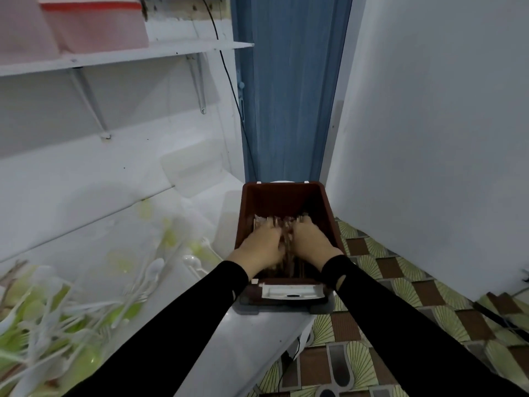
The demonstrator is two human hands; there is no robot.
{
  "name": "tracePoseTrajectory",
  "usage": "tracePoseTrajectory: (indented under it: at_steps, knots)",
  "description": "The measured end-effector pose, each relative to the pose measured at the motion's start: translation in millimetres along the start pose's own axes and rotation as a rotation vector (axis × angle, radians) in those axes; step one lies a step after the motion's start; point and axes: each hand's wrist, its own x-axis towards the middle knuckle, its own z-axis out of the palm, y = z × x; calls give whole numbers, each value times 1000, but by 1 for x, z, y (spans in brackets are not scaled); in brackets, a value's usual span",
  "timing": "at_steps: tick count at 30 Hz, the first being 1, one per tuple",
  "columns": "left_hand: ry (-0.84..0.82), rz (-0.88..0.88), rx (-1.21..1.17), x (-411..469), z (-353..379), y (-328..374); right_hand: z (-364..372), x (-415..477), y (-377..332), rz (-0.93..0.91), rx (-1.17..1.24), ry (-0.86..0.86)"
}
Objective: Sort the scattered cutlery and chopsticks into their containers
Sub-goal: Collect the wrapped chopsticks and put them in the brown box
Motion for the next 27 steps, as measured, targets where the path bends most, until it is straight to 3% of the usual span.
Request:
tracePoseTrajectory:
  at_steps: [3,7,17,20,24,27]
  knots:
    - [331,71,-182,-29,-34,-9,-4,-5,-24,-179,143,172]
    - [430,-73,-206,-91,-72,-69,-1,-33,-92,-402,347,303]
    - [438,-550,-232,-314,-54,-245,121,-102,-251,-722,359,-152]
    - [526,-591,-215,-375,-34,-275,157,-123,-282,-767,330,-258]
    - [599,-521,-92,-439,0,-299,202,-152,-311,-847,253,-327]
    - [626,-532,-35,-466,15,-311,227,-172,-325,-912,231,-306]
